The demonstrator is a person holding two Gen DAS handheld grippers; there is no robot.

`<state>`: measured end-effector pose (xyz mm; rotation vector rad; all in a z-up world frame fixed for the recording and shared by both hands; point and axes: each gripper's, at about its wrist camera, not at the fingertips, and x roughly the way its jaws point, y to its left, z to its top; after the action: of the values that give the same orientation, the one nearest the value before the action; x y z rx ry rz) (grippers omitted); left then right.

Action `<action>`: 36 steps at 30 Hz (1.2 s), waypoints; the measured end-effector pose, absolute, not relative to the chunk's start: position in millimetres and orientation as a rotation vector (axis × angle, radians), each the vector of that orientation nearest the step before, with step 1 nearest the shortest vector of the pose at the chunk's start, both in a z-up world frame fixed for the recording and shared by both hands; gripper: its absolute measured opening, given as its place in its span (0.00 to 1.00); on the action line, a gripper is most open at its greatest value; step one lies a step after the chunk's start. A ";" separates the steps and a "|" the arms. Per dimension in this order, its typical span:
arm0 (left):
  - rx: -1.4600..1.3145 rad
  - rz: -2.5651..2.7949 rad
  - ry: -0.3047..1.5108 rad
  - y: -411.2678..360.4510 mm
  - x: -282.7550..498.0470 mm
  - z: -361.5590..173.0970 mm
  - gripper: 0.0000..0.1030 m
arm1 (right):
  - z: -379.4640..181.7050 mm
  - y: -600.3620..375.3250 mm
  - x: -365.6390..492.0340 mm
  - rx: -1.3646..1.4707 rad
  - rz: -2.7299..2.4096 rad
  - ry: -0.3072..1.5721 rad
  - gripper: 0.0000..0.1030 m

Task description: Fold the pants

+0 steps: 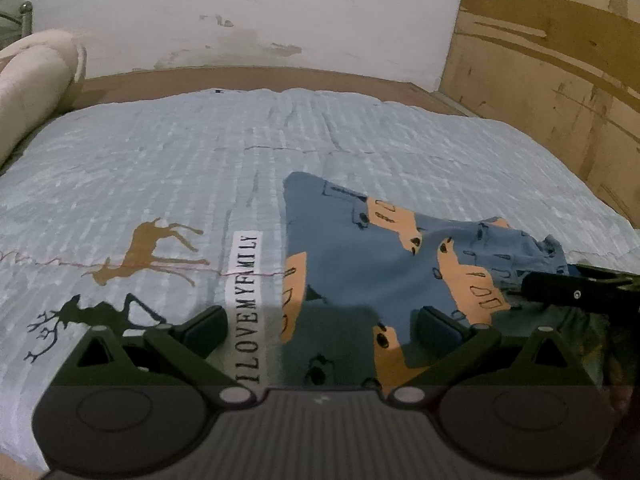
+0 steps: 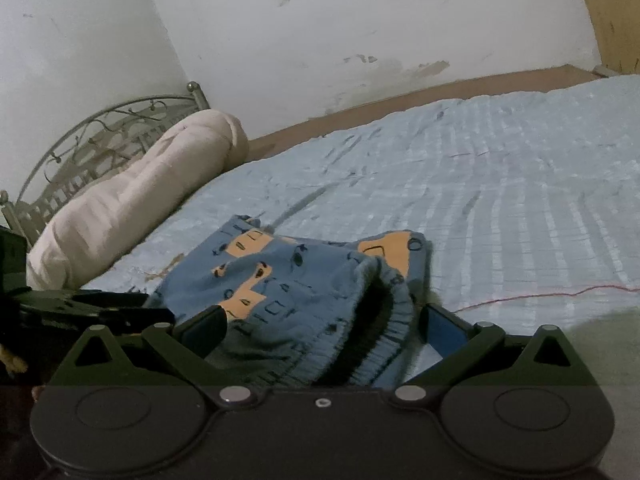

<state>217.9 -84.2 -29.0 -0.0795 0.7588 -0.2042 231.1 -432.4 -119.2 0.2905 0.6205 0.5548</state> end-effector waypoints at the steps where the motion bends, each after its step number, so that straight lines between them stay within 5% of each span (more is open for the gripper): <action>1: -0.082 -0.210 0.763 -84.4 219.2 -28.9 0.99 | -118.3 -433.6 230.3 0.303 0.561 0.621 0.99; 9: -0.137 -0.277 0.800 -72.6 221.9 -23.6 0.98 | -117.3 -442.1 235.8 0.441 0.567 0.624 0.98; 21: -0.161 -0.315 0.834 -72.5 221.0 -16.3 0.62 | -121.1 -451.7 233.0 0.477 0.463 0.635 0.58; 36: -0.158 -0.279 0.821 -71.1 219.3 -6.0 0.11 | -117.2 -445.4 221.6 0.459 0.425 0.615 0.30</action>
<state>219.3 -71.1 -6.0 -0.1580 0.8207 -0.2789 221.6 -445.4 -117.2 0.4585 0.6151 0.4246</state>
